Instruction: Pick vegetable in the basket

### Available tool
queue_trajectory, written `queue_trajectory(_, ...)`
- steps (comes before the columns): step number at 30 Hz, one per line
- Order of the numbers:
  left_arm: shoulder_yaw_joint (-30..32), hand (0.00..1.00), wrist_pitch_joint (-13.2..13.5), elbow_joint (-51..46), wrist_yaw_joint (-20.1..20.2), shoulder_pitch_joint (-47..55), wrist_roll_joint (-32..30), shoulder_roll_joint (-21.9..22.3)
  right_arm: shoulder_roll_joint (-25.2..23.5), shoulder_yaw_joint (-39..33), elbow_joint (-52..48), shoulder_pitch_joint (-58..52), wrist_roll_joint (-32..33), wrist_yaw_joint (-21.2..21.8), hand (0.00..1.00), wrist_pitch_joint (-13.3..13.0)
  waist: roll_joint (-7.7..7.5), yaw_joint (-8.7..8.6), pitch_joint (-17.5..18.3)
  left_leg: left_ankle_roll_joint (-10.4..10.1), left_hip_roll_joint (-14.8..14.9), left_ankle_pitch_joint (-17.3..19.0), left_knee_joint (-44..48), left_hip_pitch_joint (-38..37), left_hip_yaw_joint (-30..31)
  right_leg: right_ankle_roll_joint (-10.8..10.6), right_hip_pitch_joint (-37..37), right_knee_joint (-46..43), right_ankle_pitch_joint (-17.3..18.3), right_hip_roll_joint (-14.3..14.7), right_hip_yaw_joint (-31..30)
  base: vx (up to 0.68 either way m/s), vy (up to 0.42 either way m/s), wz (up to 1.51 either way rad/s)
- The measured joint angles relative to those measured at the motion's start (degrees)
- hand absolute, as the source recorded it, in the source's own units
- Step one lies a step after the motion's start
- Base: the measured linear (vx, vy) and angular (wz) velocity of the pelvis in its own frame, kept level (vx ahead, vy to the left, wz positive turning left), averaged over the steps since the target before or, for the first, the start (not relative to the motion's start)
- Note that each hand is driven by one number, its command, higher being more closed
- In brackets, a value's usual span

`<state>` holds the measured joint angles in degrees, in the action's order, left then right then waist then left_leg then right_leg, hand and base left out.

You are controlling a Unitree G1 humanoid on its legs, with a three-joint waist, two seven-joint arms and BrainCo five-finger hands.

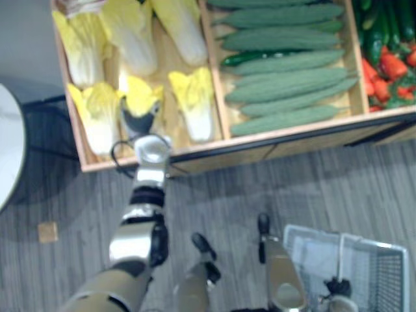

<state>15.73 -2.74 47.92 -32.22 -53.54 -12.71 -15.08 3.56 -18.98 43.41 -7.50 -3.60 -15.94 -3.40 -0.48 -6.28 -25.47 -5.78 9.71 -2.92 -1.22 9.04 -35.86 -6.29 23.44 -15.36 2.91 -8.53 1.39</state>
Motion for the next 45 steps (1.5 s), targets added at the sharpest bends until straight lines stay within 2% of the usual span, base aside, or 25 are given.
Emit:
queue_trajectory(9, 4.88, 1.00, -1.27, 1.30, 4.31, -3.99, -3.42, -2.06, 1.00, 1.47, -0.38, 2.37, 1.51, 0.24, 1.00, 0.10, -0.68, 0.26, -1.02, 0.00, -0.09, -0.04, 0.29, 0.53, -2.34, -0.22, 0.17, 0.86, -0.29, -0.38, -0.15, 0.08, -0.017, 0.01)
queue_trajectory(12, 3.52, 1.00, -2.40, 1.28, 6.65, -4.02, -3.37, -1.44, 0.82, 3.29, -1.04, 2.31, 2.17, 0.66, 1.00, 0.22, -1.85, 0.08, -1.58, -0.11, 0.26, 0.24, 0.92, -3.17, -4.71, -0.24, -3.45, 1.57, -0.31, -0.09, -0.79, 0.07, -0.013, -0.19)
queue_trajectory(14, -0.39, 1.00, -2.64, 0.54, 7.74, -3.98, -3.36, -0.38, 0.24, 5.32, -4.10, 2.01, 2.56, 1.28, 1.00, 0.45, -3.10, 0.27, -1.44, -0.06, 1.14, 2.80, 4.23, -5.63, -4.46, -0.23, -6.09, 1.79, -0.32, 0.73, -2.39, 0.07, -0.017, -0.41)
queue_trajectory(16, -2.56, 1.00, -2.71, -3.79, 7.46, -3.48, -3.36, -0.75, 0.30, 7.39, -8.36, 1.17, 2.58, 1.61, 1.00, 0.14, -4.54, 0.17, -1.33, 0.43, 1.53, 4.31, 7.94, -6.01, -1.53, -0.18, -6.76, 1.80, -0.37, 1.30, -4.66, 0.06, -0.058, -0.61)
queue_trajectory(17, -3.71, 1.00, -2.73, -8.74, 6.98, -1.71, -3.36, -1.92, 0.85, 8.31, -11.00, 0.93, 2.52, 1.74, 1.00, -0.37, -4.98, 0.10, -1.12, 0.99, 1.52, 5.11, 10.06, -6.13, 3.08, -0.21, -7.04, 1.88, -0.96, 1.61, -6.45, 0.05, -0.093, -0.73)
queue_trajectory(20, -7.28, 1.00, -2.66, -22.16, 3.35, 5.25, -4.31, -5.28, 2.62, 8.13, -13.25, 0.39, 1.78, 2.36, 1.00, -1.10, -4.16, 0.11, 0.26, -0.55, 2.08, 9.47, 13.40, -7.96, 12.70, -0.56, -9.05, 2.95, -1.31, 3.36, -9.65, 0.03, -0.026, -0.78)
queue_trajectory(22, -10.66, 1.00, -2.90, -27.97, 1.16, 9.91, -8.68, -5.43, 2.80, 7.10, -13.37, -1.92, 1.24, 2.46, 1.00, -1.14, -3.06, -0.75, 4.21, -1.92, 2.04, 10.53, 11.51, -8.62, 13.67, -1.19, -9.25, 4.22, -1.71, 3.82, -9.86, 0.03, 0.057, -0.16)
queue_trajectory(23, -13.13, 1.00, -3.08, -31.83, 0.70, 13.03, -14.37, -5.42, 2.36, 6.28, -13.57, -3.74, 1.05, 2.55, 1.00, -1.13, -2.64, -1.37, 6.36, -1.99, 1.58, 10.57, 8.87, -10.04, 14.37, -1.50, -10.19, 5.59, -2.15, 3.79, -9.69, 0.06, 0.081, 0.02)
queue_trajectory(27, -16.77, 1.00, -3.59, -42.89, -0.20, 20.06, -26.10, -5.23, -0.42, 4.73, -13.96, -6.49, -1.10, 2.27, 1.00, -1.17, -2.82, -1.26, 9.51, -2.58, 0.99, 11.74, 7.39, -12.27, 12.98, -1.62, -11.11, 7.78, -4.71, 3.74, -10.13, -0.01, 0.084, -0.30)
queue_trajectory(29, -16.27, 1.00, -3.52, -47.30, -0.23, 23.88, -28.70, -4.59, -1.22, 4.83, -13.98, -5.75, -2.11, 2.21, 1.00, -0.78, -2.38, -1.19, 9.80, -2.29, 1.57, 11.94, 8.40, -12.40, 9.96, 2.79, -10.74, 10.46, -10.09, 4.11, -3.28, -0.07, 0.046, -0.86)
queue_trajectory(30, -15.46, 1.00, -3.55, -51.35, -0.12, 26.95, -28.81, -3.29, -1.30, 4.81, -14.30, -5.29, -3.17, 2.18, 1.00, -0.72, -1.49, -0.56, 10.25, -1.51, 2.77, 11.99, 8.21, -12.77, 6.48, 7.60, -11.87, 15.29, -14.18, 4.46, 4.65, -0.08, 0.013, -1.21)
queue_trajectory(31, -15.38, 1.00, -3.49, -54.62, 0.02, 29.01, -29.05, -1.72, -1.12, 4.73, -14.86, -4.76, -3.44, 1.90, 1.00, -0.42, -1.26, 0.36, 10.14, -1.01, 2.73, 12.36, 7.72, -14.10, 3.32, 10.33, -11.14, 10.75, -8.16, 3.08, 14.28, -0.10, 0.038, -1.52)
queue_trajectory(32, -15.42, 1.00, -2.68, -59.23, 0.26, 33.83, -29.11, 1.08, -0.06, 4.77, -14.88, -4.06, -5.13, 1.54, 1.00, 0.35, -0.85, 0.27, 9.98, -0.96, 2.21, 12.39, 7.88, -16.41, -0.17, 11.37, -10.61, 4.08, -2.93, -0.74, 24.26, -0.09, 0.058, -1.55)
queue_trajectory(33, -16.52, 1.00, -1.02, -63.41, 0.96, 39.46, -29.08, 3.42, 0.92, 5.37, -14.95, -4.06, -5.46, 1.19, 1.00, 0.70, -0.86, 0.55, 10.50, -0.74, 1.42, 13.03, 9.68, -18.86, -3.35, 13.27, -11.26, 0.08, -2.23, -4.28, 32.39, -0.07, 0.068, -1.51)
queue_trajectory(34, -17.19, 1.00, -0.01, -65.34, 1.12, 42.31, -29.09, 4.11, 1.24, 6.33, -14.99, -3.82, -5.42, 1.12, 1.00, 0.88, -0.92, 1.01, 11.00, -0.29, 1.57, 13.39, 11.09, -19.41, -4.92, 13.07, -11.67, 0.48, -3.37, -3.63, 33.97, -0.07, -0.035, -2.02)
queue_trajectory(35, -18.75, 1.00, 2.59, -67.79, 1.40, 46.67, -29.06, 5.11, 1.24, 8.24, -16.02, -2.96, -5.34, 1.12, 1.00, 0.96, -0.46, 2.41, 12.46, 0.46, 2.71, 13.25, 13.40, -19.13, -7.55, 12.77, -11.95, 6.13, -8.45, 0.04, 33.77, -0.09, -0.142, -2.16)
queue_trajectory(36, -20.87, 1.00, 4.33, -67.99, 1.72, 47.98, -29.06, 5.17, 0.87, 9.49, -18.11, -1.97, -5.31, 1.15, 1.00, 0.91, -0.37, 3.05, 13.76, 1.67, 2.84, 14.01, 12.95, -19.02, -8.95, 12.55, -11.94, 12.18, -11.38, 3.32, 32.30, -0.10, -0.178, -2.36)
queue_trajectory(37, -23.30, 1.00, 6.21, -66.91, 2.67, 48.34, -29.04, 5.44, 0.73, 11.34, -20.14, -1.24, -5.33, 1.30, 1.00, 0.82, 0.37, 3.41, 15.35, 2.25, 2.78, 16.62, 11.14, -19.28, -11.86, 12.50, -11.73, 17.00, -7.89, 5.68, 33.83, -0.08, -0.137, -2.27)
queue_trajectory(38, -26.62, 1.00, 8.43, -63.20, 4.17, 48.33, -28.89, 7.05, 0.73, 13.25, -21.23, 1.22, -5.33, 1.51, 1.00, 0.81, 2.81, 3.41, 16.26, 0.16, 4.84, 17.44, 9.13, -19.32, -16.30, 11.84, -8.55, 12.48, -4.90, 6.29, 37.25, -0.04, -0.082, -1.79)
queue_trajectory(39, -27.96, 1.00, 9.34, -60.59, 4.95, 48.40, -28.88, 7.59, 0.67, 14.69, -21.85, 2.05, -5.23, 1.86, 1.00, 0.80, 3.11, 3.19, 16.12, 0.13, 5.50, 17.44, 10.32, -19.14, -17.92, 13.68, -5.83, 4.54, -3.57, 4.52, 35.96, 0.03, -0.130, -1.45)
queue_trajectory(40, -30.96, 1.00, 9.84, -55.42, 6.75, 48.23, -28.89, 8.99, 0.07, 17.51, -23.79, 1.94, -5.07, 2.40, 1.00, 0.73, 1.23, 1.27, 15.66, -0.51, 4.77, 17.46, 14.87, -19.71, -17.61, 11.45, -4.01, -5.66, 3.61, 0.70, 32.05, 0.07, -0.258, -1.21)
queue_trajectory(42, -33.31, 1.00, 9.98, -49.04, 8.78, 51.09, -28.86, 11.52, -0.03, 22.33, -25.34, 1.61, -4.81, 3.07, 1.00, 0.73, 0.45, 1.98, 15.30, 3.84, 8.37, 17.56, 26.76, -17.90, -9.99, 12.16, -5.13, -3.22, 3.13, 6.43, 23.91, 0.09, -0.311, -1.98)
queue_trajectory(43, -34.33, 1.00, 10.05, -46.86, 9.10, 53.11, -28.82, 11.94, -0.11, 25.88, -26.45, 1.84, -4.81, 3.68, 1.00, 0.65, 0.20, 4.19, 15.15, 5.09, 6.43, 18.89, 32.47, -15.77, 0.47, 10.68, -7.64, 2.33, 1.77, 11.12, 18.38, 0.18, -0.225, -3.06)
queue_trajectory(44, -35.12, 1.00, 10.42, -44.08, 9.51, 54.12, -28.65, 12.63, 0.25, 28.50, -27.25, 2.26, -4.78, 4.47, 1.00, 0.31, 1.81, 5.74, 15.10, 3.63, 4.08, 19.96, 35.79, -11.14, 11.36, 8.34, -9.13, 1.90, 4.75, 11.83, 19.77, 0.25, -0.170, -2.86)
queue_trajectory(45, -36.02, 1.00, 10.43, -43.13, 9.82, 54.02, -28.62, 13.00, 0.92, 28.79, -28.28, 2.27, -4.81, 4.61, 1.00, -0.27, 2.44, 5.03, 14.73, 2.49, 4.00, 20.50, 38.33, -8.60, 15.06, 11.89, -8.42, -4.15, 4.68, 10.90, 17.82, 0.36, -0.086, -1.97)
